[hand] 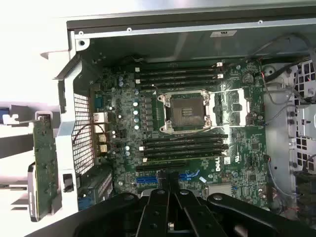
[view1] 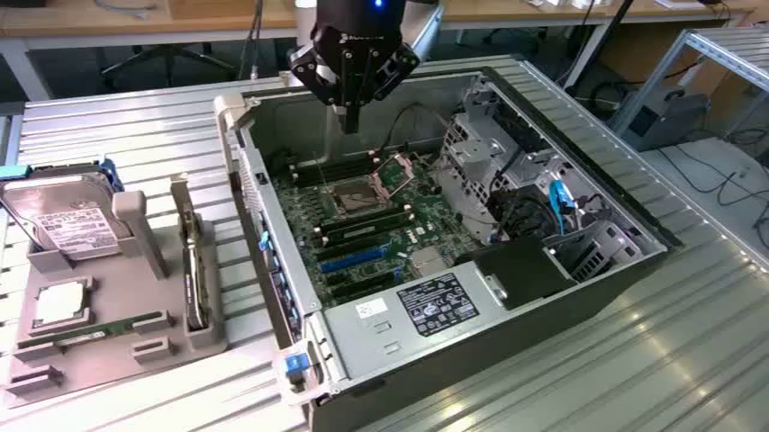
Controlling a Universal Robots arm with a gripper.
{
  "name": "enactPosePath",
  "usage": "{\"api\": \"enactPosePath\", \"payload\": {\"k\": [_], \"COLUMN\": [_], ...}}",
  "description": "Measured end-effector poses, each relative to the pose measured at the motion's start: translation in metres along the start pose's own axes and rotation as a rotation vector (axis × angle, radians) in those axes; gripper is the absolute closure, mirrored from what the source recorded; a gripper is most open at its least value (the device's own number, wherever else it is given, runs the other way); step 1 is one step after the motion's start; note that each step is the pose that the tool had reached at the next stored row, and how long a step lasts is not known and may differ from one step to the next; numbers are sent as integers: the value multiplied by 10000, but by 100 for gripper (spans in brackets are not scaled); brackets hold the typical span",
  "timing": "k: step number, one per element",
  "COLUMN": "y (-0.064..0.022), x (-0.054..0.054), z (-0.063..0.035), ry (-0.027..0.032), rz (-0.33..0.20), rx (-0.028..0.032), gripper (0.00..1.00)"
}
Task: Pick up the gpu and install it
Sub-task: 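Reach for the gpu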
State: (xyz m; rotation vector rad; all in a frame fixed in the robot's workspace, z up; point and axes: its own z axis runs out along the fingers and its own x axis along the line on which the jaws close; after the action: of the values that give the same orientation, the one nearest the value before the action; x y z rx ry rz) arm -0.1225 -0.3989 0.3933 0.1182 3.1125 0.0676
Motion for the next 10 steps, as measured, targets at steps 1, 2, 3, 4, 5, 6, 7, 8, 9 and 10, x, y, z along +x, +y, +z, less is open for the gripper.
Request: {"api": "enactPosePath", "payload": {"k": [1,2,3,4,5,6,7,8,9,10], "y": [-3,-5,-6,-7,-9,-9,-10,-11,-11,-12], "x": [29,64,74,84,108,120,129,136,147,154], "z": [-1,-2,-2,-2,-3,-3,-4,-4,-4,-4], "ry": [0,0,-1,0,-1,-1,0,-1,-1,-1], "rz": [-2,-2,-2,-2,-1,-1,-1,-2,-1,-1], "rx": [0,0,0,0,-1,-2,0,0,-1,-1], "gripper": [89,89,89,89,89,89,89,89,89,89]}}
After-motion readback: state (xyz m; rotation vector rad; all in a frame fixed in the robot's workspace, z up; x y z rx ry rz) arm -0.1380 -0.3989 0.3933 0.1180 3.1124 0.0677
